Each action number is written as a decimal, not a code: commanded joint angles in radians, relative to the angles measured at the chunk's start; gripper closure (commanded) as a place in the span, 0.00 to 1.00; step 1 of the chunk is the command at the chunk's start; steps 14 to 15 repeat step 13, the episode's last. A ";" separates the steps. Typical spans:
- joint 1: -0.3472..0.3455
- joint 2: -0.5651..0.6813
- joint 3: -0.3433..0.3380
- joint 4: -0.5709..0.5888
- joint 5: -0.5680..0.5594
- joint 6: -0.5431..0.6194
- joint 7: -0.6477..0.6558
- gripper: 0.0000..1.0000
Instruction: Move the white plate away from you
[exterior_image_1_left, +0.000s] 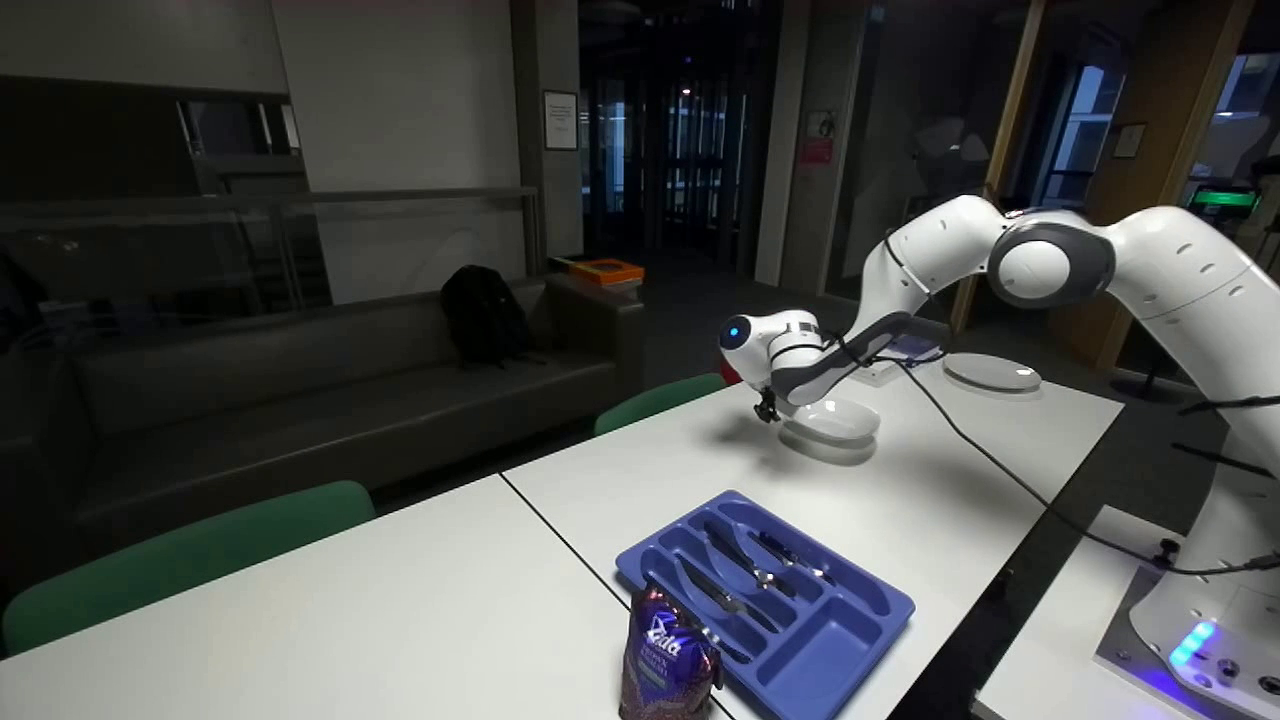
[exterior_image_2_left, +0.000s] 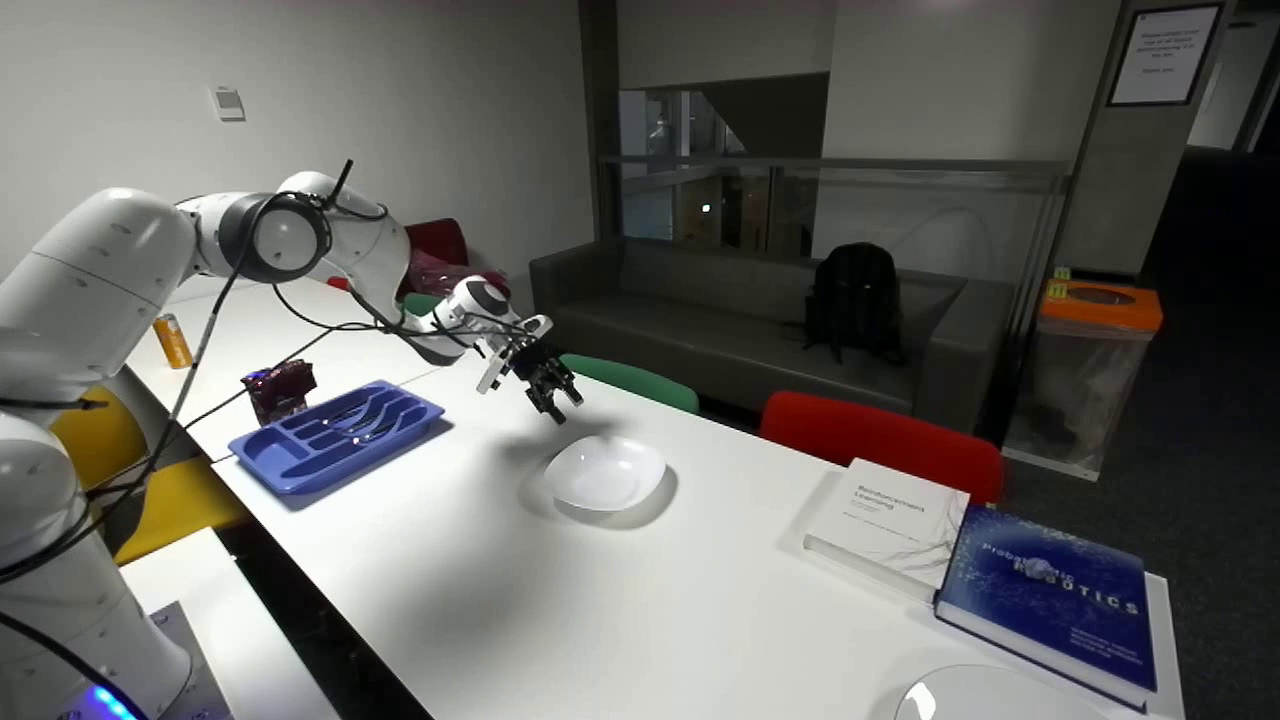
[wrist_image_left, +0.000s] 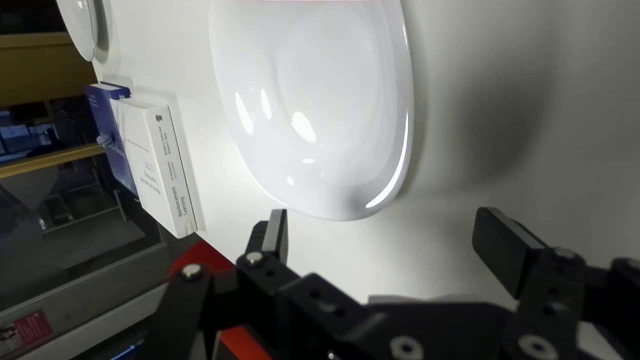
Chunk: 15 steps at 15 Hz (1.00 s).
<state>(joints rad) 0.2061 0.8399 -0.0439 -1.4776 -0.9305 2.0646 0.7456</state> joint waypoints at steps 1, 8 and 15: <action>-0.016 -0.186 -0.011 -0.234 -0.027 0.158 0.040 0.00; -0.081 -0.398 -0.026 -0.549 -0.013 0.457 0.052 0.00; -0.094 -0.402 -0.045 -0.598 0.020 0.509 0.031 0.00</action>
